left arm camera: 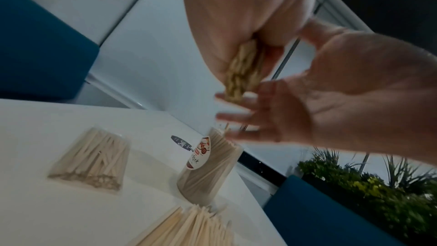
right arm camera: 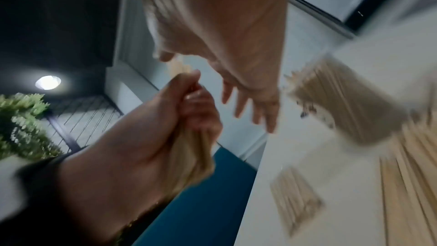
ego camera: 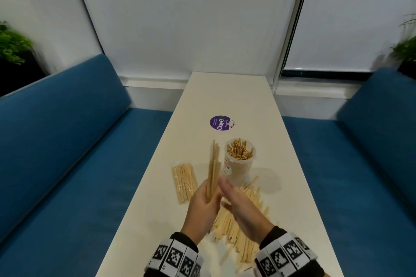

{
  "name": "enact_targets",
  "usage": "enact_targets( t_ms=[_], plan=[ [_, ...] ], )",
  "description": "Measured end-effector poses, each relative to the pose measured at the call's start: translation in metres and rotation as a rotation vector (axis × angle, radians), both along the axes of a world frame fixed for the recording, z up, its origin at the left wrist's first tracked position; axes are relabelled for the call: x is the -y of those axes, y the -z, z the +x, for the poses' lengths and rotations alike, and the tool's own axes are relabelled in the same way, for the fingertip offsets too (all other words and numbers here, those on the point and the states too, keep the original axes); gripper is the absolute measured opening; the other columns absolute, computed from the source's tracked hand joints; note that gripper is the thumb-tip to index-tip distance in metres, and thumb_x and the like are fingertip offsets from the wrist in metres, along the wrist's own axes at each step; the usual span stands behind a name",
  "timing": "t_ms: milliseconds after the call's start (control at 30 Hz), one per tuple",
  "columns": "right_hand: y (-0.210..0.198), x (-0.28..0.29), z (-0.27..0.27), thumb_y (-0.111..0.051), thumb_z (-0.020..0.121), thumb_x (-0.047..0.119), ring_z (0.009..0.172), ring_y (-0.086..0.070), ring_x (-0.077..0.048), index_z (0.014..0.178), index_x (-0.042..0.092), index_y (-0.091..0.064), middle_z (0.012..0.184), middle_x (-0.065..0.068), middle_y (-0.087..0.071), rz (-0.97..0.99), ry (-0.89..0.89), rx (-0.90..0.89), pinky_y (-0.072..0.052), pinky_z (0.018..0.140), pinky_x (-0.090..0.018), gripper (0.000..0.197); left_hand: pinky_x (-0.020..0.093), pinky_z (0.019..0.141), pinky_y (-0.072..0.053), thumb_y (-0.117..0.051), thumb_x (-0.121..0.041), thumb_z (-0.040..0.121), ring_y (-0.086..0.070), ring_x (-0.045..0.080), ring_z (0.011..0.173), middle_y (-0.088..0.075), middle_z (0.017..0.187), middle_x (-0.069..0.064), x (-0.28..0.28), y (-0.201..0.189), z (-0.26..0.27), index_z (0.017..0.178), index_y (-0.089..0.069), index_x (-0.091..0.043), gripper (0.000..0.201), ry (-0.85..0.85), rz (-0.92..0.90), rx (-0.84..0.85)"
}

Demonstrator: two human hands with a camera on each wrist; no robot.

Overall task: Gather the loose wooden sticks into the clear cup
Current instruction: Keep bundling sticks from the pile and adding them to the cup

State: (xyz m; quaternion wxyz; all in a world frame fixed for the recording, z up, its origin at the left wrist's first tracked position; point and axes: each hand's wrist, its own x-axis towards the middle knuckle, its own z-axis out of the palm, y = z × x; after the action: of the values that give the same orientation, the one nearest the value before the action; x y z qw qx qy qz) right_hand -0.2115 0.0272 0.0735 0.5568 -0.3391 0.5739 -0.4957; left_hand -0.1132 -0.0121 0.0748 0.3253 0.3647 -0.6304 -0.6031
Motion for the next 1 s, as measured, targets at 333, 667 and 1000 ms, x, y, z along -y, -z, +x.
enact_targets(
  t_ms=[333, 667, 1000],
  plan=[
    [-0.022, 0.013, -0.002, -0.040, 0.098, 0.034, 0.070, -0.072, -0.011, 0.077, 0.010, -0.053, 0.053, 0.000, -0.062, -0.242, 0.136, -0.432, -0.051, 0.077, -0.028, 0.035, 0.023, 0.061, -0.045, -0.057, -0.019, 0.091, -0.057, 0.011, 0.064, -0.064, 0.074, 0.003, -0.004, 0.016, 0.005, 0.096, -0.059, -0.010, 0.011, 0.245, 0.428, 0.098],
    [-0.023, 0.010, 0.020, -0.056, 0.086, 0.035, 0.071, -0.069, -0.017, 0.086, 0.016, -0.054, 0.065, -0.006, -0.067, -0.404, 0.309, -0.250, -0.052, 0.071, -0.021, 0.019, 0.038, 0.067, -0.058, -0.040, -0.022, 0.090, -0.058, 0.027, 0.073, -0.061, 0.073, 0.020, 0.003, 0.009, 0.008, 0.073, -0.069, 0.008, 0.045, -0.029, 1.154, -0.521],
    [-0.023, 0.009, 0.018, -0.058, 0.084, 0.040, 0.059, -0.063, -0.020, 0.055, 0.008, -0.058, 0.054, -0.008, -0.062, -0.314, 0.379, -0.267, -0.052, 0.071, -0.028, 0.044, 0.023, 0.044, -0.052, -0.039, -0.030, 0.099, -0.063, 0.018, 0.053, -0.066, 0.065, 0.011, -0.005, 0.008, 0.009, 0.087, -0.062, -0.002, 0.038, 0.019, 0.966, -0.352]
  ],
)
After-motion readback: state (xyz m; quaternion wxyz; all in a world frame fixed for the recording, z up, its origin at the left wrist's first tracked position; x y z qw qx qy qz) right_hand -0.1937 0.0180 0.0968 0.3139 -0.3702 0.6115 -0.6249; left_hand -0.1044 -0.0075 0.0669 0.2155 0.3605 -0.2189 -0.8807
